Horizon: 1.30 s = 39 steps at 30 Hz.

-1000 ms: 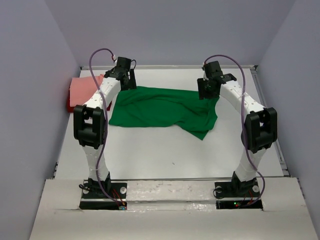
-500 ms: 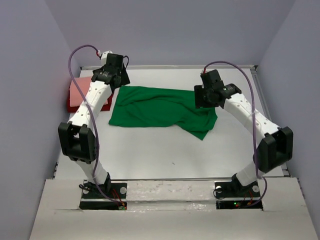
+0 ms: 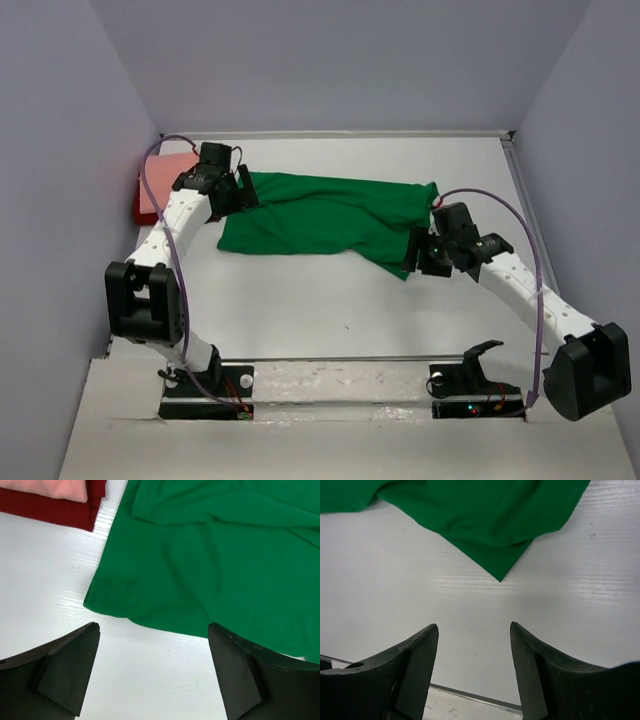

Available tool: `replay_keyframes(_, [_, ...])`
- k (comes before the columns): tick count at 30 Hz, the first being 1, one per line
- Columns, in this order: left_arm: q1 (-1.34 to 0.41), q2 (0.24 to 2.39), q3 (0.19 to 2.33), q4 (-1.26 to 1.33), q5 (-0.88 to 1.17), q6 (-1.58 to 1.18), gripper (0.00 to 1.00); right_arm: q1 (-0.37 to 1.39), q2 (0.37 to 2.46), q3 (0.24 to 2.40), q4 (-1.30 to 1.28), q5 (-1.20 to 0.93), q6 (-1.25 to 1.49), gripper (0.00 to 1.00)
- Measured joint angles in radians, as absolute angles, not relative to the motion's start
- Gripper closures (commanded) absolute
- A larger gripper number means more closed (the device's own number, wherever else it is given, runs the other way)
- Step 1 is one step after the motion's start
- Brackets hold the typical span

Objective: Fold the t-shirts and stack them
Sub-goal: Flatten the tshirt out

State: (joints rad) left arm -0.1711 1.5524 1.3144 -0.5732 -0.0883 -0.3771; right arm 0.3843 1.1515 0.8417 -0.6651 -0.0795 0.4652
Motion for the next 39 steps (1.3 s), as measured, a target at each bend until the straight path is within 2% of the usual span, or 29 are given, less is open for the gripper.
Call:
replay_keyframes(6, [-0.107, 1.547, 1.299, -0.558, -0.027, -0.376, 0.01, 0.282, 1.121, 0.825, -0.598, -0.238, 0.532, 0.35])
replay_keyframes(12, [-0.105, 1.527, 1.308, -0.562, -0.01, -0.373, 0.01, 0.084, 1.127, 0.783, -0.473, -0.497, 0.624, 0.37])
replay_keyframes(14, [-0.104, 1.527, 1.327, -0.567, -0.008, -0.368, 0.01, 0.065, 1.135, 0.763, -0.455, -0.521, 0.64, 0.37])
replay_keyframes(27, [-0.104, 1.526, 1.368, -0.567, 0.0, -0.36, 0.01, 0.065, 1.205, 0.564, -0.387, -0.507, 0.647, 0.4])
replay_keyframes(39, [-0.104, 1.522, 1.377, -0.572, 0.022, -0.361, 0.01, 0.065, 1.27, 0.564, -0.364, -0.475, 0.569, 0.41])
